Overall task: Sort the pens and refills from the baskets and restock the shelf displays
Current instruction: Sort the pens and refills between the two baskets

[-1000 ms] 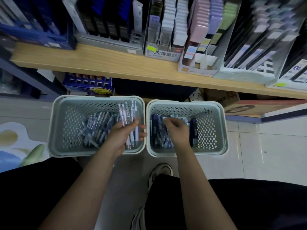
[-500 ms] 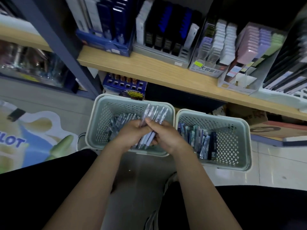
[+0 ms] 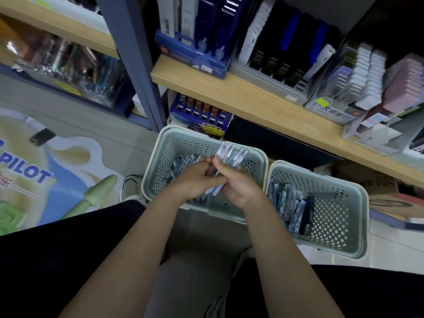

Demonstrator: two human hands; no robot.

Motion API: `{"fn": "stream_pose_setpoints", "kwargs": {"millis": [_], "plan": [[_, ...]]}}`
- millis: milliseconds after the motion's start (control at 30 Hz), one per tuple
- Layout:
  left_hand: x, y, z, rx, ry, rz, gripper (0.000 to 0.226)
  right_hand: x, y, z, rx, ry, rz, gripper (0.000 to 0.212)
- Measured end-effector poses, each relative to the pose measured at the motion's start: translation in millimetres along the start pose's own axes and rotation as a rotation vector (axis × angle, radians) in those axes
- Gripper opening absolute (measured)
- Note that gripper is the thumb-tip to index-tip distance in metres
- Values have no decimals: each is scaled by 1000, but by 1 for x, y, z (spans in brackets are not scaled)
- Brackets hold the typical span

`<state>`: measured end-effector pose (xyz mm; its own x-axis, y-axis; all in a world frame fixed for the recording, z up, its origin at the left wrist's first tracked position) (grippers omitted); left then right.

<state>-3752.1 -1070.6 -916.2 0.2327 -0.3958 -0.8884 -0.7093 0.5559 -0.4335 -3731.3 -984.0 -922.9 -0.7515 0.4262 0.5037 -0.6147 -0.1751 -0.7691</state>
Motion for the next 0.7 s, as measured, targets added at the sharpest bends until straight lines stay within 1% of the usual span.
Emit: {"fn": "stream_pose_setpoints", "kwargs": {"millis": [33,67,100,167,200,233,267,367,433,533,633,700], "plan": [[1,1,-3,-24,-11,25,35,2,3,-5,-15,34,-13,30],[1,0,-10,-82,12,69,33,3,6,-13,-44,59,-32,26],[0,-3,-23,-196,125,131,33,5,8,-21,-83,63,-50,23],[-4,-15,-49,-476,511,258,47,5,14,-40,-189,-4,-62,20],[-5,-23,-57,-578,660,283,56,2,17,-48,-242,-64,-52,19],[-2,-29,-61,-629,751,275,63,-4,22,-56,-299,-126,-23,18],[6,-32,-64,-635,799,249,69,-10,26,-62,-351,-191,15,18],[39,-37,-65,-582,884,137,84,-28,37,-75,-497,-382,134,16],[53,-40,-65,-554,957,99,89,-37,43,-80,-554,-392,172,14],[56,-43,-64,-567,985,106,89,-46,49,-80,-571,-361,191,40],[54,-45,-70,-616,978,154,84,-44,53,-81,-558,-397,163,39],[56,-48,-76,-618,991,174,81,-43,52,-81,-564,-415,178,47]]}}
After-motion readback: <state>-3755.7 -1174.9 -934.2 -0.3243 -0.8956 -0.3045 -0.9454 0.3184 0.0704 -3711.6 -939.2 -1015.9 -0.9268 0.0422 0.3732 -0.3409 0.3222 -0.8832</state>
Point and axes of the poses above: each hand's wrist, its own y-axis towards the middle knuckle, its own z-axis out of the palm, x = y × z, the point moved 9 cm from there along y, towards the middle knuckle, and after that the axes turned 9 degrees about z, right-handed, at the moved point
